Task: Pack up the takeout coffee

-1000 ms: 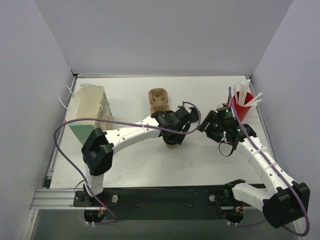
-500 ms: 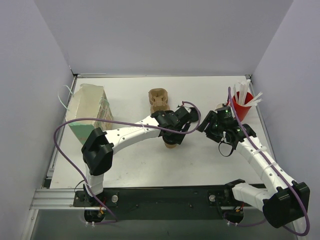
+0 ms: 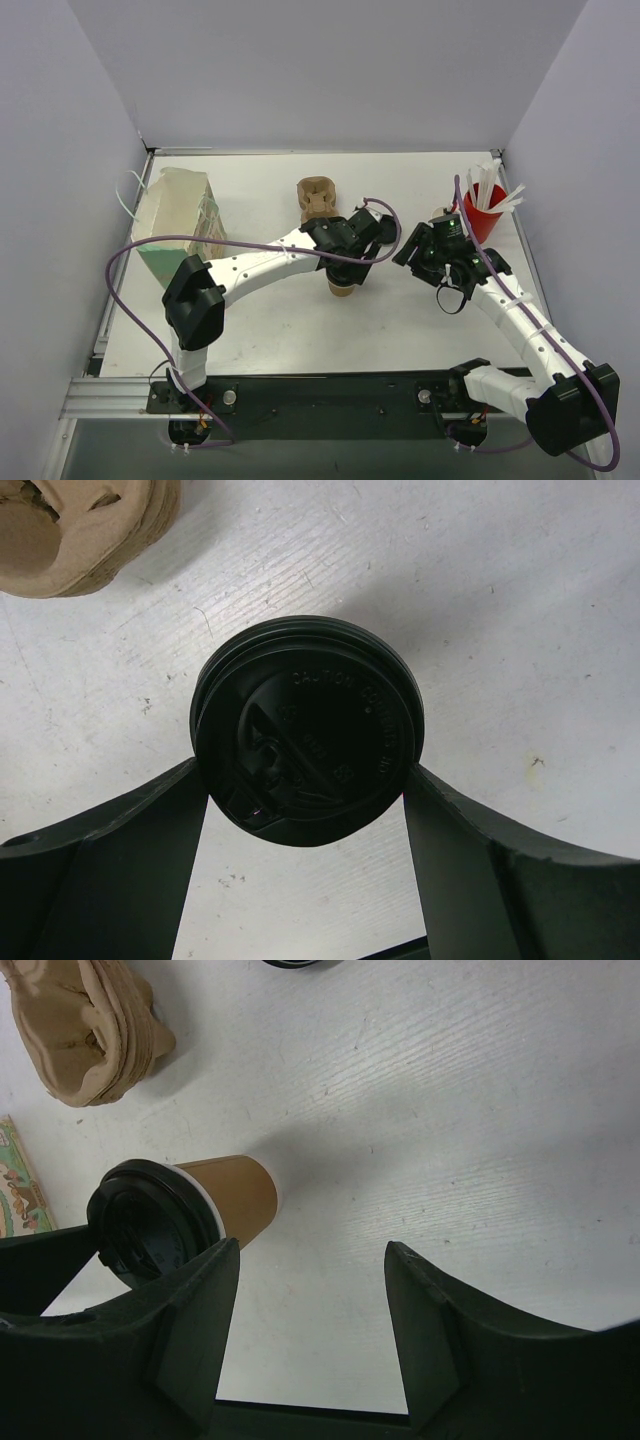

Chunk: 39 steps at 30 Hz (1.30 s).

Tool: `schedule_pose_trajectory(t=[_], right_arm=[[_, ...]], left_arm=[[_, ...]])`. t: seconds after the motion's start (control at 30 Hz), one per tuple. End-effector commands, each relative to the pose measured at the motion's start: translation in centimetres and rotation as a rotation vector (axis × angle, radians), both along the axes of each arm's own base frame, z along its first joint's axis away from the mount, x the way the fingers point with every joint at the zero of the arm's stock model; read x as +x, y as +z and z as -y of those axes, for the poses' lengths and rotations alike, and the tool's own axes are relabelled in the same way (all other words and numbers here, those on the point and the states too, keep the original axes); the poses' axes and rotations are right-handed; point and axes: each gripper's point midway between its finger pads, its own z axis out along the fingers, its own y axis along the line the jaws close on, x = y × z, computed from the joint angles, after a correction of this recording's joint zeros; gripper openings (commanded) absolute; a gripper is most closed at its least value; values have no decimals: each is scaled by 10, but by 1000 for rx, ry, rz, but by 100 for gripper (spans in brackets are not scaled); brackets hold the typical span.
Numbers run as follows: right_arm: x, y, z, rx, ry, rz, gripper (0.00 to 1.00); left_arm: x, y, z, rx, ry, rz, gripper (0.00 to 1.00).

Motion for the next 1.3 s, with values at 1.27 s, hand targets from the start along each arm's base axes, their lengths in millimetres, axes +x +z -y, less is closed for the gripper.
schedule_pose_trajectory(t=[1.27], right_arm=[[1,-13,-29,-8,82,-11,55]], left_arm=[[-3,-8,-2,12,-14,-42,66]])
